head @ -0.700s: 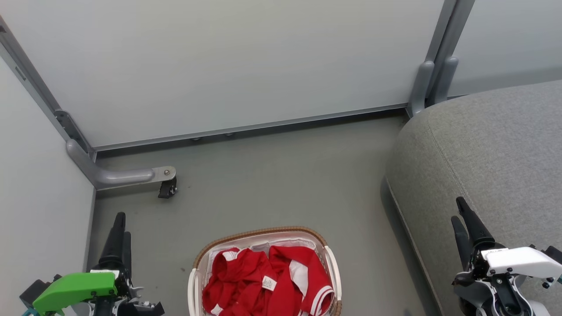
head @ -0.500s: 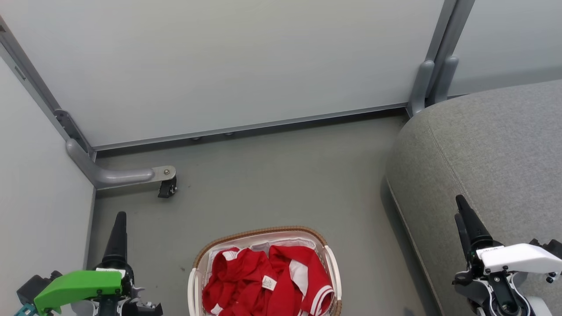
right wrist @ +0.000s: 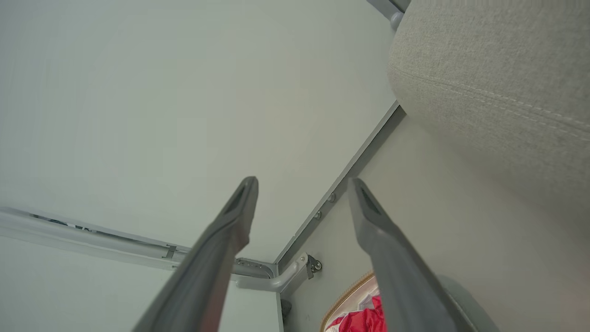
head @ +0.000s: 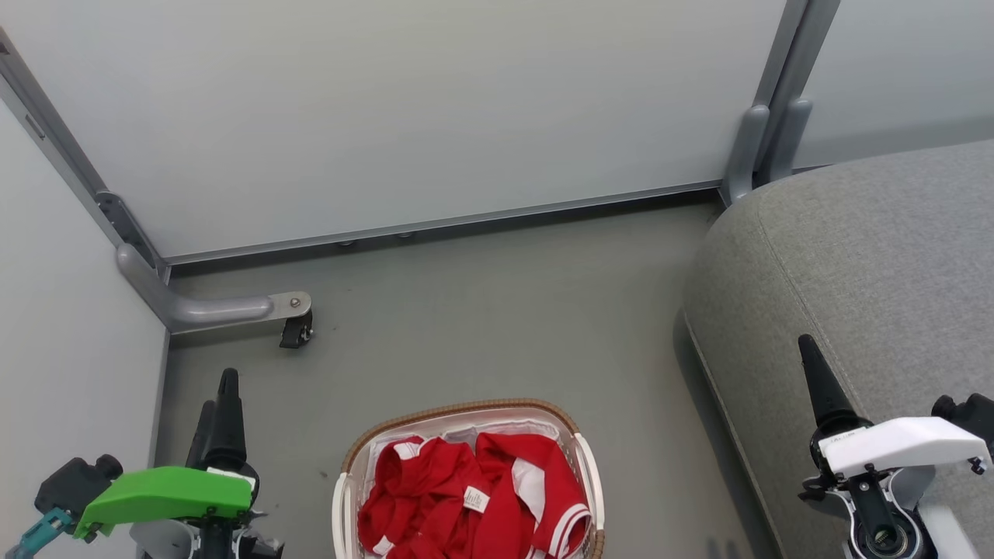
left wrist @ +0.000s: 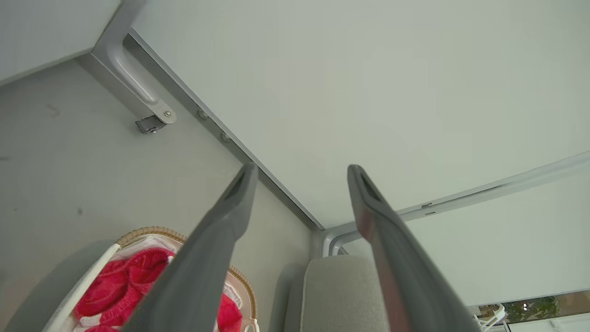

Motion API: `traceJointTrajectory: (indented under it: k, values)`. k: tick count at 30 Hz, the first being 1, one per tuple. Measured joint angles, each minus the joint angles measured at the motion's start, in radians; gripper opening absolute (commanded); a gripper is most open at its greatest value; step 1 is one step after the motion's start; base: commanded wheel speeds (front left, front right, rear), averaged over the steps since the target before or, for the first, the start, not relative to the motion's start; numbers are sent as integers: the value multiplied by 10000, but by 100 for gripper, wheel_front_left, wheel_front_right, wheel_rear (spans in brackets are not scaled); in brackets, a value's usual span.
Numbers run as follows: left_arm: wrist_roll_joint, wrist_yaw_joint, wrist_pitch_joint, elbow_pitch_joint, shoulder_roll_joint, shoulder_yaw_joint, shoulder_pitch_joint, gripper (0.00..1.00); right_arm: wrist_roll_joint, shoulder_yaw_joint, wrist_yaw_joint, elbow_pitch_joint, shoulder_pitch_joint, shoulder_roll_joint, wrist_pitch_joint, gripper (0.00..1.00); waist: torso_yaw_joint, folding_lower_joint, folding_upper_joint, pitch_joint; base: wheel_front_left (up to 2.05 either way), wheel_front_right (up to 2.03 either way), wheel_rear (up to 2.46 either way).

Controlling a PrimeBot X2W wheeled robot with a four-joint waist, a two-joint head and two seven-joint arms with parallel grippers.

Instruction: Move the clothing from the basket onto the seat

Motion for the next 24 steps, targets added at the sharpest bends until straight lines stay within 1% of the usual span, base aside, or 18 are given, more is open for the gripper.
traceJointTrajectory:
  k: [16,19,24]
  values:
    - [2658,155,-566,100,341,-696,-115,100,-2761,723,0,59,-157,-280,-564,100,29,0,0,19,0,0,0]
    - [3135,301,-662,144,445,-876,-121,100,-3225,851,0,167,-163,-334,-665,100,26,0,0,24,0,0,0]
    - [3829,424,-834,148,591,-1227,-148,100,-3923,1018,0,295,-257,-437,-826,100,28,0,0,25,0,0,0]
